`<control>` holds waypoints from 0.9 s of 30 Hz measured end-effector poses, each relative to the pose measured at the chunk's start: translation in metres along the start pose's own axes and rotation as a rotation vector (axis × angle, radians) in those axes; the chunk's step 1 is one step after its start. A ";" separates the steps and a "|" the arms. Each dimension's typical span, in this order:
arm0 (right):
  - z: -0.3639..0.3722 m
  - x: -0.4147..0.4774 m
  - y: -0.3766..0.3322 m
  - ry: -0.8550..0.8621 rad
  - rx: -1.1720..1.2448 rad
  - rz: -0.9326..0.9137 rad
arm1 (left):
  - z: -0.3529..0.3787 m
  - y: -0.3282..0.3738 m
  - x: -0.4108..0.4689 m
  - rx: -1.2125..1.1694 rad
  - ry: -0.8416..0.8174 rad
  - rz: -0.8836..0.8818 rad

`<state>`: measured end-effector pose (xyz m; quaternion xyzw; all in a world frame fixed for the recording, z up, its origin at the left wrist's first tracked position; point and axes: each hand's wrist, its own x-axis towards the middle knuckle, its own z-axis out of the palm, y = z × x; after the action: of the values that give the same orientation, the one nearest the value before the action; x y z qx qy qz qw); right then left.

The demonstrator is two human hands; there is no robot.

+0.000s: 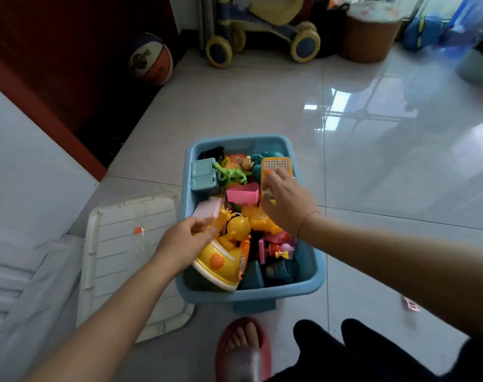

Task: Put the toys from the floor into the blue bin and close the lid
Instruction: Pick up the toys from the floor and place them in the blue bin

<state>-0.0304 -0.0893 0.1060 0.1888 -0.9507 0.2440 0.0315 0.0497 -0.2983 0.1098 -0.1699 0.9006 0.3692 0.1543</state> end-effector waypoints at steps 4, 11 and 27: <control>0.005 -0.051 -0.001 -0.740 -0.254 -0.244 | -0.007 0.012 0.013 0.264 -0.157 -0.084; 0.029 -0.060 0.021 -0.621 -0.739 -0.573 | 0.001 0.026 0.036 0.010 -0.463 -0.176; 0.021 -0.057 0.031 -0.232 -0.481 -0.251 | 0.036 -0.002 -0.004 -0.614 -0.212 -0.076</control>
<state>0.0114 -0.0551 0.0649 0.3188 -0.9477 -0.0175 -0.0036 0.0598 -0.2732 0.0858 -0.2023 0.7191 0.6333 0.2025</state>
